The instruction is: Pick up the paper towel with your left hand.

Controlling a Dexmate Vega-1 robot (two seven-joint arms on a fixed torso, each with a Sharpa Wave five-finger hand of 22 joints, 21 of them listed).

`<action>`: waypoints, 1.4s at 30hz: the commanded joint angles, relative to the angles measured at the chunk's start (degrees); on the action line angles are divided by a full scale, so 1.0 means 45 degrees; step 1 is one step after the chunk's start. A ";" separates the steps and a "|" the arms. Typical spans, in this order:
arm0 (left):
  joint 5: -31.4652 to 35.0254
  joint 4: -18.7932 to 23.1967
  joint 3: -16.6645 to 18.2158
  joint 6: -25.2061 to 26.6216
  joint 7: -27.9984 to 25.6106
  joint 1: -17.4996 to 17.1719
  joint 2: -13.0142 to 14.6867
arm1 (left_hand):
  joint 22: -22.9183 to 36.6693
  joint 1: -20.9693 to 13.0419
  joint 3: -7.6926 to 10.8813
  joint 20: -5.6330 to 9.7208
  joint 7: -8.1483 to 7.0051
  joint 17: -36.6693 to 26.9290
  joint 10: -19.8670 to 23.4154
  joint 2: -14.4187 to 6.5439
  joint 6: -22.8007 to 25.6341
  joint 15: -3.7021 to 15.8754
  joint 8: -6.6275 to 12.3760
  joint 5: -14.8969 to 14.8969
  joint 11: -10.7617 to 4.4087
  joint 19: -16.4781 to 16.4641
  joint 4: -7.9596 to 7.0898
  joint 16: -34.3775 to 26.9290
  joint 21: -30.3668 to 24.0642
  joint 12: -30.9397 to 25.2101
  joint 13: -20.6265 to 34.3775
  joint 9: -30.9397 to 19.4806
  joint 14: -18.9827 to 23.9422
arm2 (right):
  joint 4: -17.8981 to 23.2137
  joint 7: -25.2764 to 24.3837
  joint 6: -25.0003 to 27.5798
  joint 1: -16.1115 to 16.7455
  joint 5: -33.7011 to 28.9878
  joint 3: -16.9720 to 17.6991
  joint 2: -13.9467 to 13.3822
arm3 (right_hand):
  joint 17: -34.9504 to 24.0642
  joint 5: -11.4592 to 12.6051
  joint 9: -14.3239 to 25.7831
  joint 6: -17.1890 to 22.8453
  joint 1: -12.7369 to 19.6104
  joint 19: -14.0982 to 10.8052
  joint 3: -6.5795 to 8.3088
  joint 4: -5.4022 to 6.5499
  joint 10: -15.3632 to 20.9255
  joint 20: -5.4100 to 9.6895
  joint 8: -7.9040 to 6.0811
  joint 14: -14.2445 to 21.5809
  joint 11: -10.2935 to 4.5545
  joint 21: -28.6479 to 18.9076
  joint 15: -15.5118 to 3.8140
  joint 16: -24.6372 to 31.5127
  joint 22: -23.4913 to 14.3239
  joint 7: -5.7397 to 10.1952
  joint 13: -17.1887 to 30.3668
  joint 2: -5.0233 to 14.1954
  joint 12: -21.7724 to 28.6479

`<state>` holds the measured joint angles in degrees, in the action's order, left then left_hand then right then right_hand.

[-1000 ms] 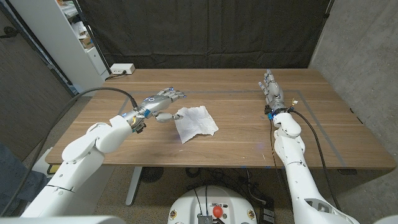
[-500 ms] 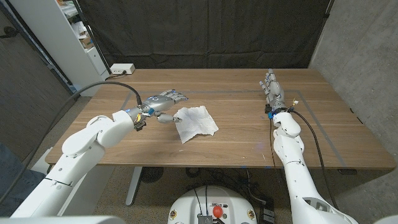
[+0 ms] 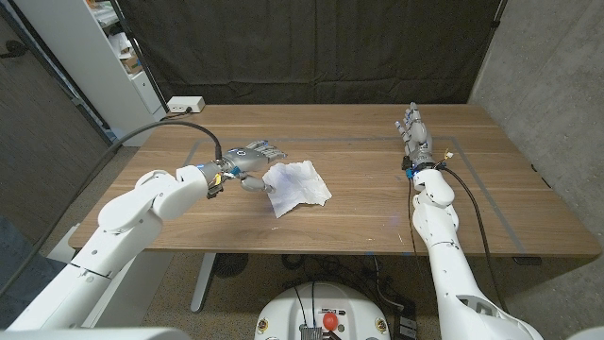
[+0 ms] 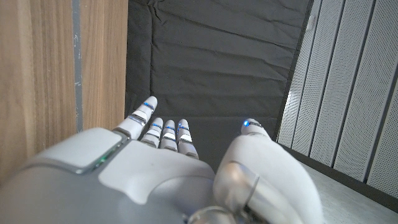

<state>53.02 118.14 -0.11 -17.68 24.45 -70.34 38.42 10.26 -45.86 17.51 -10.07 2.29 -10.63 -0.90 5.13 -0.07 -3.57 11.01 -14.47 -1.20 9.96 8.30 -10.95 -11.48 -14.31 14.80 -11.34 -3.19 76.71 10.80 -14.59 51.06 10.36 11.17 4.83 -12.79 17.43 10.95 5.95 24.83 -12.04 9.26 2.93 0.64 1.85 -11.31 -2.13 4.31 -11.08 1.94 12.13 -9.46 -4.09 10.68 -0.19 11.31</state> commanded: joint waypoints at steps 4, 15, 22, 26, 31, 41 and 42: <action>0.0711 0.0175 -0.0817 0.0494 0.0834 0.0482 0.0381 | 0.0040 -0.0023 -0.0157 -0.0118 0.0060 -0.0056 -0.0206 0.0154 -0.0251 -0.0099 -0.0013 -0.0144 0.0024 0.0040 -0.0061 0.0001 0.0048 -0.0022 0.0113 -0.0030 -0.0227 | -0.0426 -0.0033 -0.0231 -0.0219 0.0147 0.0147 0.0058 | -0.0012 0.0065 0.0023 0.0172 -0.0025 -0.0068 0.0009 0.0076 0.0058 -0.0002 -0.0046 0.0060 0.0055 -0.0067 -0.0050 0.0057 -0.0060 -0.0013 0.0031 0.0088 0.0043; 0.1069 -0.0316 -0.1672 0.0406 0.1036 0.1096 0.0517 | 0.0043 -0.0019 -0.0326 -0.0062 0.0030 -0.0060 -0.0257 0.0186 -0.0298 -0.0079 0.0035 -0.0258 -0.0023 0.0120 -0.0154 -0.0013 0.0058 -0.0058 0.0217 -0.0027 -0.0305 | -0.0325 -0.0048 -0.0149 -0.0081 0.0165 0.0216 0.0048 | -0.0006 0.0064 0.0023 0.0175 -0.0026 -0.0091 -0.0010 0.0060 0.0088 -0.0018 -0.0041 0.0074 0.0107 -0.0058 -0.0035 0.0052 -0.0061 -0.0004 0.0034 0.0079 0.0045; 0.1074 -0.0659 -0.2139 0.0339 0.1320 0.1464 0.0537 | 0.0046 -0.0042 -0.0415 -0.0039 0.0002 -0.0061 -0.0239 0.0181 -0.0301 -0.0073 0.0067 -0.0333 -0.0025 0.0141 -0.0194 -0.0035 0.0051 -0.0097 0.0279 -0.0021 -0.0309 | -0.0212 -0.0055 -0.0069 0.0074 0.0162 0.0221 0.0077 | -0.0004 0.0063 0.0023 0.0179 -0.0030 -0.0095 -0.0023 0.0052 0.0089 -0.0028 -0.0039 0.0087 0.0101 -0.0051 -0.0035 0.0052 -0.0062 0.0006 0.0035 0.0071 0.0041; 0.0899 -0.0940 -0.2332 0.0367 0.1587 0.1682 0.0485 | 0.0046 -0.0071 -0.0470 -0.0094 0.0018 -0.0060 -0.0214 0.0168 -0.0218 -0.0108 0.0112 -0.0383 0.0014 0.0139 -0.0217 -0.0048 0.0042 -0.0125 0.0318 -0.0019 -0.0306 | -0.0099 -0.0067 0.0002 0.0159 0.0138 0.0217 0.0072 | -0.0003 0.0062 0.0023 0.0180 -0.0035 -0.0095 -0.0032 0.0049 0.0084 -0.0039 -0.0038 0.0094 0.0089 -0.0046 -0.0029 0.0052 -0.0062 0.0014 0.0036 0.0067 0.0036; 0.0808 -0.1115 -0.2454 0.0446 0.1682 0.1774 0.0442 | 0.0047 -0.0080 -0.0508 -0.0106 0.0019 -0.0059 -0.0197 0.0158 -0.0091 -0.0093 0.0165 -0.0410 0.0013 0.0138 -0.0236 -0.0066 0.0037 -0.0142 0.0339 -0.0018 -0.0275 | 0.0027 -0.0082 0.0059 0.0248 0.0117 0.0217 0.0068 | -0.0002 0.0062 0.0023 0.0183 -0.0040 -0.0097 -0.0044 0.0043 0.0096 -0.0048 -0.0036 0.0098 0.0110 -0.0040 -0.0014 0.0049 -0.0063 0.0013 0.0037 0.0060 0.0036; 0.0680 -0.1210 -0.2462 0.0510 0.1485 0.1749 0.0407 | 0.0048 -0.0141 -0.0619 -0.0047 -0.0112 -0.0056 -0.0077 0.0079 0.0072 -0.0015 0.0220 -0.0514 -0.0131 0.0150 -0.0293 -0.0094 0.0026 -0.0218 0.0413 -0.0014 -0.0226 | 0.0202 -0.0088 0.0088 0.0408 0.0118 0.0230 0.0073 | -0.0001 0.0063 0.0023 0.0190 -0.0052 -0.0095 -0.0065 0.0035 0.0100 -0.0058 -0.0034 0.0117 0.0104 -0.0029 -0.0010 0.0049 -0.0065 0.0014 0.0039 0.0056 0.0031; 0.0676 -0.1210 -0.2465 0.0514 0.1481 0.1750 0.0411 | 0.0048 -0.0145 -0.0622 -0.0049 -0.0103 -0.0056 -0.0074 0.0075 0.0078 -0.0007 0.0221 -0.0518 -0.0130 0.0149 -0.0294 -0.0094 0.0025 -0.0220 0.0416 -0.0014 -0.0226 | 0.0204 -0.0088 0.0090 0.0409 0.0119 0.0229 0.0073 | -0.0001 0.0063 0.0023 0.0188 -0.0052 -0.0094 -0.0066 0.0035 0.0107 -0.0058 -0.0033 0.0117 0.0103 -0.0028 -0.0010 0.0049 -0.0065 0.0020 0.0039 0.0056 0.0033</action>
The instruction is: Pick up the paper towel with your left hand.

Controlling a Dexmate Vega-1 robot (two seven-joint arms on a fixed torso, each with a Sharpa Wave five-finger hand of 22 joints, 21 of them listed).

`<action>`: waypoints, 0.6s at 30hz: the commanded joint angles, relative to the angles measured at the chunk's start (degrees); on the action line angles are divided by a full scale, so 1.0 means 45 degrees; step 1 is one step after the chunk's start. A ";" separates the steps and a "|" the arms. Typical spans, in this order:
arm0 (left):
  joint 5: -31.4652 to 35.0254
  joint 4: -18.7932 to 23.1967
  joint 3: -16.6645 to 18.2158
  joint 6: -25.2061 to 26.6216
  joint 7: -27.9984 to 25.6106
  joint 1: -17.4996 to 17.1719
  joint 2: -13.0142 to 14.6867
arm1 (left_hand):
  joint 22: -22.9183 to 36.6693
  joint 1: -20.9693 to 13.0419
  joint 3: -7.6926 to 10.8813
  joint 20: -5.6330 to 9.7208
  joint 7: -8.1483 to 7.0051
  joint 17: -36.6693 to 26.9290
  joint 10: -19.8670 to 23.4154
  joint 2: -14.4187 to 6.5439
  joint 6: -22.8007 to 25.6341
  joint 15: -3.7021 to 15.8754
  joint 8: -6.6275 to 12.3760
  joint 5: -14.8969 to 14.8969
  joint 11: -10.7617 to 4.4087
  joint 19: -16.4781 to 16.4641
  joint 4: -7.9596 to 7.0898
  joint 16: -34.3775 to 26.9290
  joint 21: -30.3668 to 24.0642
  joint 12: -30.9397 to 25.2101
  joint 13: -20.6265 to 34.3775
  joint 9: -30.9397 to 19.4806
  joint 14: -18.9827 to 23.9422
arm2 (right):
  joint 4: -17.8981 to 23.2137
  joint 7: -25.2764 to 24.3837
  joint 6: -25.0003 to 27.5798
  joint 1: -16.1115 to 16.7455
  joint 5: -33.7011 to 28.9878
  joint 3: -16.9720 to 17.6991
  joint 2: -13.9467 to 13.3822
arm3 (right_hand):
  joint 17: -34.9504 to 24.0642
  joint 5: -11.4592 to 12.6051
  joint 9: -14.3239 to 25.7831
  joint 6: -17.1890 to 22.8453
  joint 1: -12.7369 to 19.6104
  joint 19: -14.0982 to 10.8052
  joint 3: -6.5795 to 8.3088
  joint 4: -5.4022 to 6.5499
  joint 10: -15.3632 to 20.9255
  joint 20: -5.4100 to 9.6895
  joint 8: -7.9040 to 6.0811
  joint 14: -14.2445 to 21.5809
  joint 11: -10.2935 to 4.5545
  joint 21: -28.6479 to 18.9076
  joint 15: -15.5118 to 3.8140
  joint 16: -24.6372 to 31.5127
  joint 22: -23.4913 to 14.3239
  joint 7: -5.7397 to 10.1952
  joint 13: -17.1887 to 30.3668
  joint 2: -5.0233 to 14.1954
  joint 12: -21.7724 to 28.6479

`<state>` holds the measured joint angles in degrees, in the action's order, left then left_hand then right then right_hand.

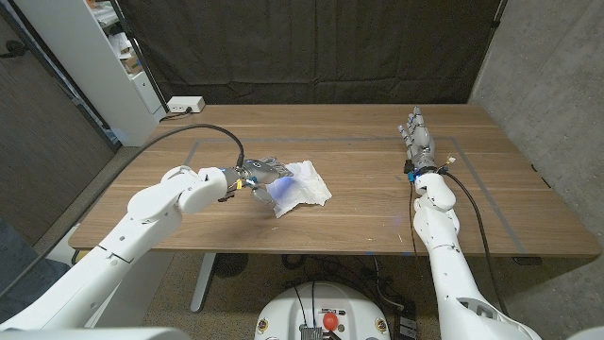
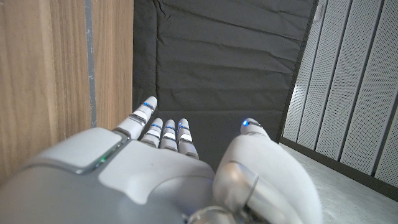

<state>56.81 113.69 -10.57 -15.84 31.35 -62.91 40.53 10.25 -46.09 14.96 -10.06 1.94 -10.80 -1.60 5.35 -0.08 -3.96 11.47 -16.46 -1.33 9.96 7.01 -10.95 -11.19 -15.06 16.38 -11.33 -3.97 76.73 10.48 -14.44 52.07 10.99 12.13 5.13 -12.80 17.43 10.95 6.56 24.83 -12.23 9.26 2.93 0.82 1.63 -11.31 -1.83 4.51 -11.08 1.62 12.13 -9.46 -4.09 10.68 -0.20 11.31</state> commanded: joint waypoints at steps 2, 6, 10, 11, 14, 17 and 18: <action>-0.0216 -0.0329 -0.0177 0.0122 -0.0056 0.0149 -0.0094 | 0.0050 -0.0104 -0.0064 -0.0060 -0.0027 -0.0017 0.0083 0.0016 0.0084 0.0081 0.0119 -0.0086 -0.0093 0.0150 -0.0011 -0.0098 -0.0040 -0.0057 0.0070 -0.0017 -0.0041 | 0.0214 -0.0021 0.0051 0.0206 -0.0017 0.0036 -0.0005 | 0.0001 0.0063 0.0023 0.0046 -0.0055 -0.0052 -0.0071 0.0033 0.0063 -0.0012 -0.0030 0.0053 0.0059 -0.0026 0.0060 0.0049 -0.0065 0.0016 0.0039 0.0057 0.0031; -0.0282 -0.0528 -0.0298 0.0103 -0.0082 0.0256 -0.0154 | 0.0051 -0.0134 -0.0086 -0.0057 -0.0027 -0.0015 0.0113 -0.0018 0.0104 0.0091 0.0122 -0.0115 -0.0113 0.0119 -0.0021 -0.0106 -0.0055 -0.0075 0.0091 -0.0016 -0.0020 | 0.0230 -0.0037 0.0027 0.0225 0.0017 0.0073 0.0004 | 0.0001 0.0063 0.0023 0.0060 -0.0057 -0.0052 -0.0075 0.0031 0.0064 -0.0016 -0.0035 0.0058 0.0056 -0.0024 0.0065 0.0049 -0.0065 0.0022 0.0039 0.0056 0.0030; -0.0329 -0.0716 -0.0413 0.0073 -0.0168 0.0339 -0.0215 | 0.0052 -0.0197 -0.0099 -0.0012 -0.0119 -0.0014 0.0151 -0.0086 0.0228 0.0166 0.0164 -0.0154 -0.0191 0.0113 -0.0028 -0.0129 -0.0060 -0.0097 0.0116 -0.0015 0.0044 | 0.0273 -0.0064 0.0075 0.0278 0.0003 0.0086 -0.0008 | 0.0002 0.0064 0.0023 0.0066 -0.0057 -0.0054 -0.0079 0.0028 0.0075 -0.0021 -0.0036 0.0061 0.0052 -0.0023 0.0078 0.0048 -0.0066 0.0018 0.0040 0.0056 0.0032; -0.0349 -0.0764 -0.0444 0.0064 -0.0166 0.0369 -0.0227 | 0.0052 -0.0205 -0.0101 -0.0015 -0.0105 -0.0013 0.0171 -0.0095 0.0236 0.0165 0.0166 -0.0159 -0.0186 0.0111 -0.0028 -0.0129 -0.0061 -0.0106 0.0120 -0.0015 0.0046 | 0.0282 -0.0058 0.0096 0.0288 0.0018 0.0094 -0.0008 | 0.0002 0.0064 0.0023 0.0067 -0.0058 -0.0055 -0.0080 0.0028 0.0072 -0.0021 -0.0036 0.0058 0.0050 -0.0022 0.0074 0.0047 -0.0066 0.0018 0.0040 0.0056 0.0031; -0.0389 -0.0900 -0.0536 0.0037 -0.0166 0.0468 -0.0262 | 0.0052 -0.0223 -0.0106 -0.0040 -0.0104 -0.0013 0.0208 -0.0113 0.0271 0.0182 0.0176 -0.0170 -0.0171 0.0112 -0.0029 -0.0137 -0.0061 -0.0122 0.0127 -0.0015 0.0070 | 0.0280 -0.0068 0.0107 0.0300 0.0000 0.0109 -0.0028 | 0.0002 0.0065 0.0024 0.0068 -0.0059 -0.0054 -0.0084 0.0025 0.0083 -0.0021 -0.0035 0.0058 0.0050 -0.0020 0.0083 0.0045 -0.0066 0.0020 0.0040 0.0057 0.0033; -0.0444 -0.1028 -0.0629 0.0003 -0.0145 0.0583 -0.0299 | 0.0053 -0.0250 -0.0115 -0.0040 -0.0107 -0.0012 0.0244 -0.0146 0.0316 0.0195 0.0187 -0.0186 -0.0169 0.0105 -0.0034 -0.0138 -0.0065 -0.0140 0.0141 -0.0015 0.0078 | 0.0248 -0.0075 0.0089 0.0301 0.0011 0.0130 -0.0021 | 0.0002 0.0065 0.0024 0.0074 -0.0060 -0.0058 -0.0087 0.0023 0.0076 -0.0024 -0.0037 0.0060 0.0053 -0.0019 0.0082 0.0045 -0.0066 0.0014 0.0041 0.0059 0.0029; -0.0466 -0.1070 -0.0654 -0.0017 -0.0157 0.0615 -0.0310 | 0.0053 -0.0260 -0.0118 -0.0047 -0.0105 -0.0011 0.0231 -0.0158 0.0325 0.0189 0.0188 -0.0192 -0.0175 0.0104 -0.0036 -0.0139 -0.0065 -0.0135 0.0145 -0.0014 0.0084 | 0.0238 -0.0072 0.0087 0.0300 0.0014 0.0133 -0.0022 | 0.0002 0.0065 0.0024 0.0071 -0.0061 -0.0059 -0.0088 0.0022 0.0083 -0.0024 -0.0035 0.0062 0.0052 -0.0019 0.0077 0.0045 -0.0066 0.0008 0.0041 0.0059 0.0031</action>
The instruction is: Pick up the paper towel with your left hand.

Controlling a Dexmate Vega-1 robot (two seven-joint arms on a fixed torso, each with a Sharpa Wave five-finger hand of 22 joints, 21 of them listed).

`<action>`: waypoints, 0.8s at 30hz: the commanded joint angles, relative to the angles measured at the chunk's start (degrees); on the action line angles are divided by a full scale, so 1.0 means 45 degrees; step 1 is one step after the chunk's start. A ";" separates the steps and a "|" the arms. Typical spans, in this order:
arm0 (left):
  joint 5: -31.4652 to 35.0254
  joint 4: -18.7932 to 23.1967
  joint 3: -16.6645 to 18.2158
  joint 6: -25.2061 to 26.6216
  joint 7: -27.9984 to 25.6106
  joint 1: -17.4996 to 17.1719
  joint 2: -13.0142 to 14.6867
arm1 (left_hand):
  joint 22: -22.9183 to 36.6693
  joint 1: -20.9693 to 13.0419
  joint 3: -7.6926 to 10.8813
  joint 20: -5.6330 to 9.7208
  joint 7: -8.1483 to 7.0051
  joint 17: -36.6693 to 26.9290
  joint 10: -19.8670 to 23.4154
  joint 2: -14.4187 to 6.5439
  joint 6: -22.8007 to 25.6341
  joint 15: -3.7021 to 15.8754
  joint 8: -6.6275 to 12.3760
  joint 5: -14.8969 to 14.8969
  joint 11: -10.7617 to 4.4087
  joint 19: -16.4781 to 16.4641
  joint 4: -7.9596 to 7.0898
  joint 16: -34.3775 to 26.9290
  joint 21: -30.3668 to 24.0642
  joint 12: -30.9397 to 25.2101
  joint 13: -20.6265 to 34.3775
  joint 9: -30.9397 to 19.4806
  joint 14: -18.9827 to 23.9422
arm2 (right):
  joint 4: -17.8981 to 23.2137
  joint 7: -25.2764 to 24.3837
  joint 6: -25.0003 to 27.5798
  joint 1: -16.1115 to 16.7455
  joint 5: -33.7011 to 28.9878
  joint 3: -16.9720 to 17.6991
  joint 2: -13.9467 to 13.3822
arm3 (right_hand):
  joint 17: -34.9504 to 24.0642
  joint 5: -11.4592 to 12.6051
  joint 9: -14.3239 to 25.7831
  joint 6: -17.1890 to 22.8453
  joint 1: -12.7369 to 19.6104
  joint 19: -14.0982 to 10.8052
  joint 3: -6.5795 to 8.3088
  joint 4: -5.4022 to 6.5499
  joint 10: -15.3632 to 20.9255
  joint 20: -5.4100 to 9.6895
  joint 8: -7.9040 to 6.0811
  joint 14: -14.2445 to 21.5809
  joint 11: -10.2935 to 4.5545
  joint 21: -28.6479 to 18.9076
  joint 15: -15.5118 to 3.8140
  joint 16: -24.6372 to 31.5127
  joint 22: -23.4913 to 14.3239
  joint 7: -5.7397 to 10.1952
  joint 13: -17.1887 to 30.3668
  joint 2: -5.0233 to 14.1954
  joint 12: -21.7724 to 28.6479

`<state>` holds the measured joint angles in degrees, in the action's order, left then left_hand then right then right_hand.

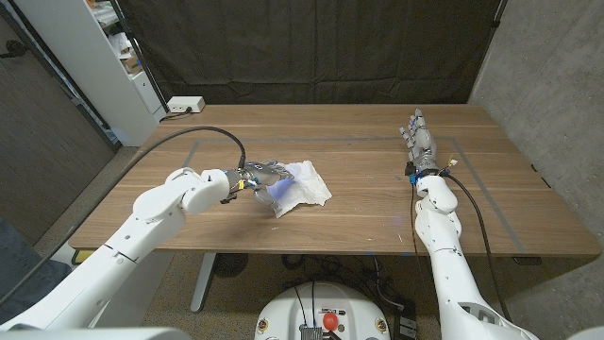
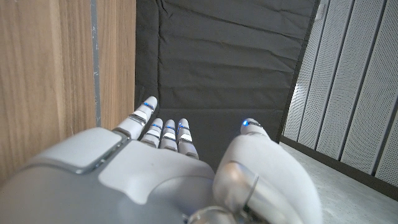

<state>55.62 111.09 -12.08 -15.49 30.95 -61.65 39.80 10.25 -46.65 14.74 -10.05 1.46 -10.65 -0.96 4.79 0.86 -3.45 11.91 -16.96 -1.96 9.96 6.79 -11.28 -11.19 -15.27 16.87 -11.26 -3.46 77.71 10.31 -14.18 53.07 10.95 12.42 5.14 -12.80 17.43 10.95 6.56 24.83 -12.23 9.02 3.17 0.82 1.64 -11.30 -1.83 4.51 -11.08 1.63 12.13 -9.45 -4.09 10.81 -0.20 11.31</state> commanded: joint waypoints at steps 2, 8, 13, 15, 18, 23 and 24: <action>-0.0229 -0.0572 -0.0384 -0.0113 -0.0050 0.0413 -0.0176 | 0.0054 -0.0150 -0.0077 -0.0064 0.0011 -0.0045 0.0083 -0.0054 0.0135 0.0077 0.0094 -0.0090 -0.0037 0.0097 0.0007 -0.0068 -0.0069 -0.0088 0.0047 -0.0030 -0.0018 | 0.0013 -0.0051 0.0021 0.0082 0.0016 0.0072 -0.0017 | 0.0003 0.0066 0.0023 0.0074 -0.0061 -0.0062 -0.0037 -0.0033 0.0089 -0.0024 -0.0036 0.0066 0.0057 -0.0019 0.0078 0.0045 -0.0067 0.0013 0.0012 0.0059 0.0032; -0.0351 -0.0906 -0.0574 -0.0167 -0.0056 0.0649 -0.0309 | 0.0055 -0.0183 -0.0107 -0.0044 -0.0016 -0.0043 0.0186 -0.0095 0.0278 0.0108 0.0134 -0.0113 -0.0031 0.0053 -0.0005 -0.0083 -0.0087 -0.0132 0.0070 -0.0030 0.0037 | 0.0004 -0.0103 0.0026 0.0108 0.0004 0.0095 0.0000 | 0.0004 0.0067 0.0023 0.0068 -0.0062 -0.0063 -0.0046 -0.0039 0.0085 -0.0026 -0.0031 0.0074 0.0055 -0.0015 0.0093 0.0044 -0.0067 0.0020 0.0013 0.0057 0.0028; -0.0444 -0.1191 -0.0754 -0.0179 0.0001 0.0857 -0.0430 | 0.0056 -0.0223 -0.0130 -0.0009 -0.0014 -0.0040 0.0300 -0.0128 0.0411 0.0145 0.0170 -0.0133 -0.0050 0.0011 -0.0007 -0.0117 -0.0101 -0.0178 0.0089 -0.0030 0.0151 | 0.0053 -0.0122 0.0057 0.0153 -0.0004 0.0118 -0.0010 | 0.0005 0.0068 0.0023 0.0065 -0.0063 -0.0062 -0.0051 -0.0043 0.0112 -0.0037 -0.0028 0.0068 0.0050 -0.0012 0.0084 0.0040 -0.0067 0.0015 0.0014 0.0059 0.0036; -0.0503 -0.1302 -0.0813 -0.0184 0.0015 0.0928 -0.0484 | 0.0056 -0.0233 -0.0143 0.0016 0.0010 -0.0039 0.0351 -0.0139 0.0534 0.0157 0.0211 -0.0140 -0.0037 -0.0030 -0.0010 -0.0121 -0.0116 -0.0198 0.0096 -0.0030 0.0175 | 0.0083 -0.0126 0.0077 0.0173 0.0004 0.0131 -0.0010 | 0.0005 0.0069 0.0023 0.0062 -0.0064 -0.0061 -0.0056 -0.0046 0.0202 -0.0037 -0.0026 0.0068 0.0084 -0.0010 0.0088 0.0038 -0.0068 0.0013 0.0015 0.0060 0.0069; -0.0606 -0.1444 -0.0901 -0.0161 0.0063 0.1025 -0.0586 | 0.0053 -0.0299 -0.0172 0.0532 -0.0007 -0.0026 0.0520 -0.0187 0.0645 0.0230 0.0223 -0.0167 -0.0040 -0.0115 -0.0007 -0.0140 -0.0139 -0.0258 0.0112 -0.0030 0.0294 | 0.0120 -0.0130 0.0084 0.0205 0.0018 0.0155 -0.0010 | 0.0006 0.0069 0.0023 0.0060 -0.0066 -0.0056 -0.0060 -0.0048 0.0205 -0.0039 -0.0025 0.0070 0.0086 -0.0006 0.0088 0.0037 -0.0068 0.0018 0.0016 0.0061 0.0067; -0.0633 -0.1586 -0.1038 -0.0104 0.0008 0.1112 -0.0728 | 0.0039 -0.0521 -0.0236 0.1271 -0.0046 0.0008 0.1011 -0.0307 0.1238 0.0434 0.0366 -0.0233 -0.0044 -0.0888 0.0030 -0.0255 -0.0364 -0.0415 0.0131 -0.0037 0.0867 | 0.0216 -0.0146 0.0119 0.0279 0.0030 0.0199 -0.0020 | 0.0005 0.0069 0.0024 0.0061 -0.0071 -0.0046 -0.0065 -0.0049 0.0201 -0.0062 -0.0024 0.0070 0.0081 -0.0001 0.0087 0.0036 -0.0069 0.0024 0.0017 0.0065 0.0062; -0.0642 -0.1607 -0.1064 -0.0090 0.0014 0.1129 -0.0753 | 0.0039 -0.0569 -0.0240 0.1282 -0.0056 0.0012 0.1126 -0.0338 0.1354 0.0439 0.0396 -0.0242 -0.0091 -0.0981 0.0039 -0.0272 -0.0382 -0.0451 0.0133 -0.0040 0.0965 | 0.0233 -0.0144 0.0144 0.0288 0.0034 0.0208 -0.0029 | 0.0005 0.0069 0.0024 0.0066 -0.0072 -0.0045 -0.0067 -0.0050 0.0205 -0.0063 -0.0026 0.0071 0.0072 0.0000 0.0088 0.0035 -0.0069 0.0021 0.0017 0.0065 0.0063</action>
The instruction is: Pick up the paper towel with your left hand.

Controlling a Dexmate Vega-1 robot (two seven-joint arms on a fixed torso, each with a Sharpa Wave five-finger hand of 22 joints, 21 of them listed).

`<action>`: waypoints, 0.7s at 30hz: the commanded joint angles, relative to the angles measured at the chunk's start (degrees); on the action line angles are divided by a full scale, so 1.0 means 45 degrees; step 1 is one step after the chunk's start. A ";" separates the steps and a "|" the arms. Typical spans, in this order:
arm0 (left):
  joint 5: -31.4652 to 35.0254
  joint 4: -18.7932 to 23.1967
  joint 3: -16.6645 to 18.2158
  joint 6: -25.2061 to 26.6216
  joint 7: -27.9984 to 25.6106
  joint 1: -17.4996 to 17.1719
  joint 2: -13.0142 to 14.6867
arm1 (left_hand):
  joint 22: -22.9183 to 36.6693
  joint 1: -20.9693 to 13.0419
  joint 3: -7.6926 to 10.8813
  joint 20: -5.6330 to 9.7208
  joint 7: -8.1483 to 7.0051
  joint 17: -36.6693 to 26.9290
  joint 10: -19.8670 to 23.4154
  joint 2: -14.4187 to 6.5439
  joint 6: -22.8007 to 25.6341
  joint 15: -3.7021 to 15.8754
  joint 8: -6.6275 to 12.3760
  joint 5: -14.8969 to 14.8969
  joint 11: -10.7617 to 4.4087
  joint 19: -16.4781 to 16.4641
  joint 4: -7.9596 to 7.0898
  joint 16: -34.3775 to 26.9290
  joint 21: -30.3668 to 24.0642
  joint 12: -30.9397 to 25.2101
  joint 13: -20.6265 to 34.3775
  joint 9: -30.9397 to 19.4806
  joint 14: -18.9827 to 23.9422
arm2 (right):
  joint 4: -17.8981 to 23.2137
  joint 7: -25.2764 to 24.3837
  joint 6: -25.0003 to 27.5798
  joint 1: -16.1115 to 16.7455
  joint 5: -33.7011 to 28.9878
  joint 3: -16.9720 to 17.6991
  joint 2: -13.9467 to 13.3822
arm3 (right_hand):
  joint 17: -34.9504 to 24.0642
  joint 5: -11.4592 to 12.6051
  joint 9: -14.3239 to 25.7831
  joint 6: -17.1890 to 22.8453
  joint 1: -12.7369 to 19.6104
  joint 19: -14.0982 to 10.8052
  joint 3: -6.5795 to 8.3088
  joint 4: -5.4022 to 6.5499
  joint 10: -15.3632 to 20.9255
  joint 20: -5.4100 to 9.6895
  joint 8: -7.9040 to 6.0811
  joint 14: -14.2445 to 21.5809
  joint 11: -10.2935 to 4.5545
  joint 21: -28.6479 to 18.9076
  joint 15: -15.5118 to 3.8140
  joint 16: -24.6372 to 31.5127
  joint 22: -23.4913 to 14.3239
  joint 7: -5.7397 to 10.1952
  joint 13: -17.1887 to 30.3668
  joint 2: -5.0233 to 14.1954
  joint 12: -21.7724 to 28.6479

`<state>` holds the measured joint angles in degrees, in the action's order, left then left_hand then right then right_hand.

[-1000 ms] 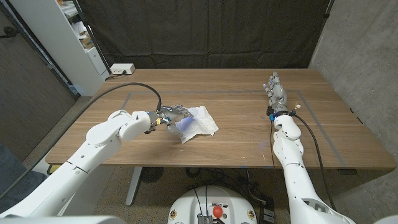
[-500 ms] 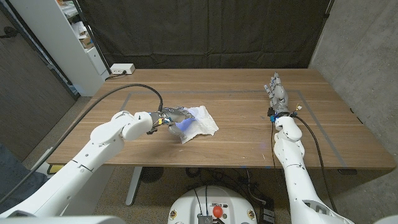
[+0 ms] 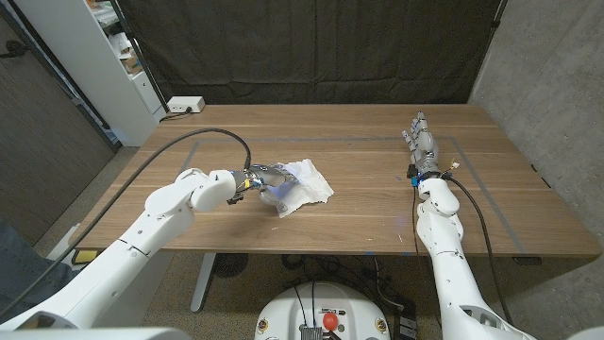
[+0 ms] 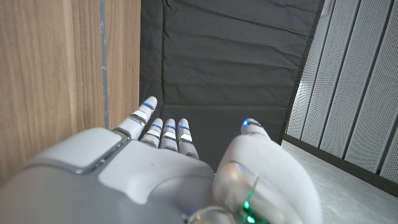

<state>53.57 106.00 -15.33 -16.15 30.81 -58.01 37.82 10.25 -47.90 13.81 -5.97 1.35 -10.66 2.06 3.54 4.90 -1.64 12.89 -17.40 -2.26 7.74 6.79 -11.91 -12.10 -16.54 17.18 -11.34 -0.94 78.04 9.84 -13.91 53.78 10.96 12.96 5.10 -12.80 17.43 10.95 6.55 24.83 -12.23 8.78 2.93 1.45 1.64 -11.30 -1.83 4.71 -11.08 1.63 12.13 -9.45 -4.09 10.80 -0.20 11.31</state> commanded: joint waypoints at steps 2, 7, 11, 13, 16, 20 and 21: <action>-0.0218 -0.0514 -0.0400 0.0085 0.0123 0.0367 -0.0350 | 0.0050 -0.0525 -0.0100 0.0743 -0.0098 0.0028 0.1042 -0.0142 0.1035 0.0301 0.0299 -0.0170 -0.0028 -0.1391 0.0093 -0.0320 -0.0417 -0.0348 0.0066 -0.0030 0.1295 | 0.0210 -0.0046 0.0099 0.0164 0.0045 0.0110 -0.0015 | 0.0005 0.0069 0.0023 0.0066 -0.0072 -0.0043 -0.0015 0.0003 0.0057 -0.0062 -0.0026 0.0071 0.0031 0.0002 0.0090 0.0035 -0.0069 0.0024 0.0020 0.0066 0.0058; -0.0271 -0.0542 -0.0487 0.0192 0.0265 0.0414 -0.0418 | 0.0079 -0.0887 -0.0217 0.1060 -0.0232 0.0040 0.2063 -0.0284 0.2068 0.0556 0.0528 -0.0138 -0.0261 -0.2959 0.0153 -0.0519 -0.0830 -0.0610 0.0042 -0.0057 0.2543 | 0.0293 -0.0030 0.0124 0.0225 0.0065 0.0142 -0.0026 | 0.0005 0.0070 0.0024 0.0068 -0.0074 -0.0041 -0.0021 0.0000 0.0044 -0.0071 -0.0026 0.0077 0.0025 0.0004 0.0090 0.0036 -0.0070 0.0024 0.0021 0.0067 0.0050; -0.0379 -0.0500 -0.0495 0.0366 0.0482 0.0402 -0.0476 | 0.0114 -0.1129 -0.0320 0.0985 -0.0232 0.0028 0.2876 -0.0434 0.2874 0.0723 0.0702 -0.0059 -0.0338 -0.4102 0.0162 -0.0673 -0.1154 -0.0785 -0.0003 -0.0079 0.3488 | 0.0315 0.0000 0.0155 0.0244 0.0079 0.0152 -0.0037 | 0.0004 0.0071 0.0024 0.0062 -0.0076 -0.0039 -0.0025 -0.0002 0.0050 -0.0077 -0.0022 0.0075 0.0030 0.0005 0.0092 0.0034 -0.0070 0.0020 0.0022 0.0069 0.0050; -0.0434 -0.0474 -0.0468 0.0452 0.0518 0.0360 -0.0503 | 0.0126 -0.1184 -0.0373 0.0843 -0.0229 0.0011 0.3053 -0.0505 0.3109 0.0768 0.0732 -0.0001 -0.0368 -0.4764 0.0140 -0.0754 -0.1367 -0.0786 -0.0023 -0.0085 0.3906 | 0.0314 0.0016 0.0167 0.0240 0.0087 0.0155 -0.0040 | 0.0004 0.0072 0.0024 0.0076 -0.0077 -0.0041 -0.0029 -0.0004 0.0055 -0.0085 -0.0028 0.0086 0.0037 0.0005 0.0104 0.0037 -0.0071 0.0021 0.0022 0.0067 0.0050; -0.0476 -0.0413 -0.0429 0.0603 0.0564 0.0287 -0.0535 | 0.0130 -0.1327 -0.0407 0.0685 -0.0231 -0.0004 0.3376 -0.0606 0.3389 0.0869 0.0766 0.0080 -0.0326 -0.5472 0.0155 -0.0824 -0.1586 -0.0834 -0.0037 -0.0094 0.4338 | 0.0279 0.0050 0.0178 0.0209 0.0089 0.0151 -0.0053 | 0.0003 0.0073 0.0024 0.0075 -0.0080 -0.0038 -0.0033 -0.0006 0.0057 -0.0090 -0.0026 0.0080 0.0040 0.0007 0.0122 0.0033 -0.0071 0.0018 0.0023 0.0068 0.0049; -0.0528 -0.0359 -0.0384 0.0737 0.0553 0.0200 -0.0562 | 0.0128 -0.1444 -0.0443 0.0603 -0.0257 -0.0023 0.3660 -0.0709 0.3716 0.0928 0.0828 0.0176 -0.0405 -0.6041 0.0160 -0.0933 -0.1758 -0.0881 -0.0032 -0.0103 0.4797 | 0.0219 0.0096 0.0198 0.0146 0.0085 0.0136 -0.0068 | 0.0003 0.0074 0.0024 0.0075 -0.0082 -0.0038 -0.0037 -0.0008 0.0067 -0.0090 -0.0025 0.0091 0.0033 0.0007 0.0117 0.0037 -0.0072 0.0022 0.0024 0.0073 0.0051; -0.0539 -0.0345 -0.0378 0.0770 0.0566 0.0186 -0.0566 | 0.0128 -0.1497 -0.0417 0.0626 -0.0258 -0.0030 0.3751 -0.0770 0.3748 0.0971 0.0831 0.0182 -0.0427 -0.6106 0.0168 -0.0950 -0.1776 -0.0908 -0.0031 -0.0104 0.4860 | 0.0207 0.0101 0.0213 0.0133 0.0079 0.0131 -0.0071 | 0.0002 0.0074 0.0024 0.0079 -0.0083 -0.0038 -0.0038 -0.0008 0.0057 -0.0094 -0.0027 0.0102 0.0022 0.0007 0.0115 0.0041 -0.0072 0.0025 0.0024 0.0074 0.0046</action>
<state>51.93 104.10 -17.13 -14.48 32.36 -56.49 35.87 10.49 -54.00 12.23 -3.09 0.20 -10.53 18.05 0.49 20.95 2.31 16.15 -16.73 -4.03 -18.36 7.44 -15.50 -19.53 -20.17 16.90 -11.60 19.73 79.17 9.77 -13.27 54.65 11.27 13.54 4.96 -12.80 17.43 10.95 6.55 24.61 -12.22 8.79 2.93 1.44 1.64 -11.30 -1.52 4.71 -11.08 1.94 12.13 -9.45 -4.09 10.79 0.02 11.31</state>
